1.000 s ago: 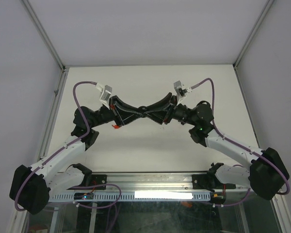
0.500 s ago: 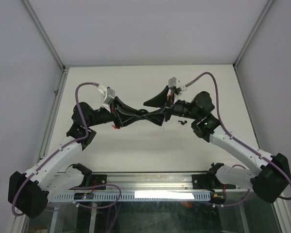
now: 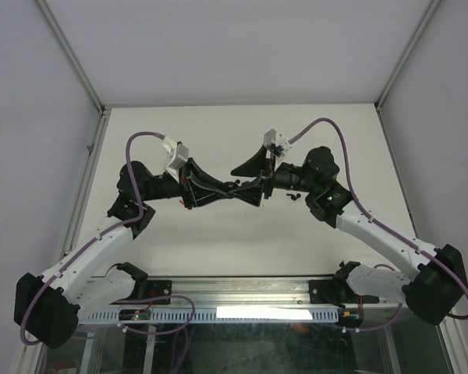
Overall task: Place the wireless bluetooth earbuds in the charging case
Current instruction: Open the charging case.
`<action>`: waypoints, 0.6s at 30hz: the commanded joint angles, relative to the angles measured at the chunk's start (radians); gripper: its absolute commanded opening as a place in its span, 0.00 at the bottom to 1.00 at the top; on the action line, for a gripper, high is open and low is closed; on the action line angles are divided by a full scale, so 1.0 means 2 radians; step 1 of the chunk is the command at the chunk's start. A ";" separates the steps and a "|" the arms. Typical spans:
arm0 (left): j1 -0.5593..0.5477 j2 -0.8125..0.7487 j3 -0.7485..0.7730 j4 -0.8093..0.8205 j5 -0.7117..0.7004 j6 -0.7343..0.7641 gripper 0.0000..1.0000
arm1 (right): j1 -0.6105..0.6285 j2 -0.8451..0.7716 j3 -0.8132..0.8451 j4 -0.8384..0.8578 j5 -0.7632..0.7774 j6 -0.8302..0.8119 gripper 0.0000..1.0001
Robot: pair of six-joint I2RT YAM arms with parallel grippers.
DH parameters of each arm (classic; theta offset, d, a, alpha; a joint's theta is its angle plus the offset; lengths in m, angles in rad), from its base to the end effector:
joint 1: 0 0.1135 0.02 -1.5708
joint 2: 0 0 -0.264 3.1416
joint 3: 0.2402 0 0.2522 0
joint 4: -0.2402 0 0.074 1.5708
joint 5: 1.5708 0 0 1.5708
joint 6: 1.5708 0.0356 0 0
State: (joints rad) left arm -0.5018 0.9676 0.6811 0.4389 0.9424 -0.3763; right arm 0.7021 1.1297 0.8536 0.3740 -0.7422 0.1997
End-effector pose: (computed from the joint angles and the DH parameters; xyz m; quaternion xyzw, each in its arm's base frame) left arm 0.1755 -0.1291 0.3336 0.3802 0.5575 -0.5550 0.4864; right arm 0.1823 0.1857 0.3530 -0.4158 0.5395 0.5201 0.5153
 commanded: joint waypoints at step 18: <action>-0.001 -0.030 0.031 -0.079 0.067 0.117 0.00 | -0.024 0.007 0.049 -0.042 -0.007 -0.006 0.69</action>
State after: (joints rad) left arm -0.5022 0.9348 0.7063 0.2680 1.0546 -0.1997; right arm 0.6598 1.1297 0.8909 0.3061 -0.7654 0.1997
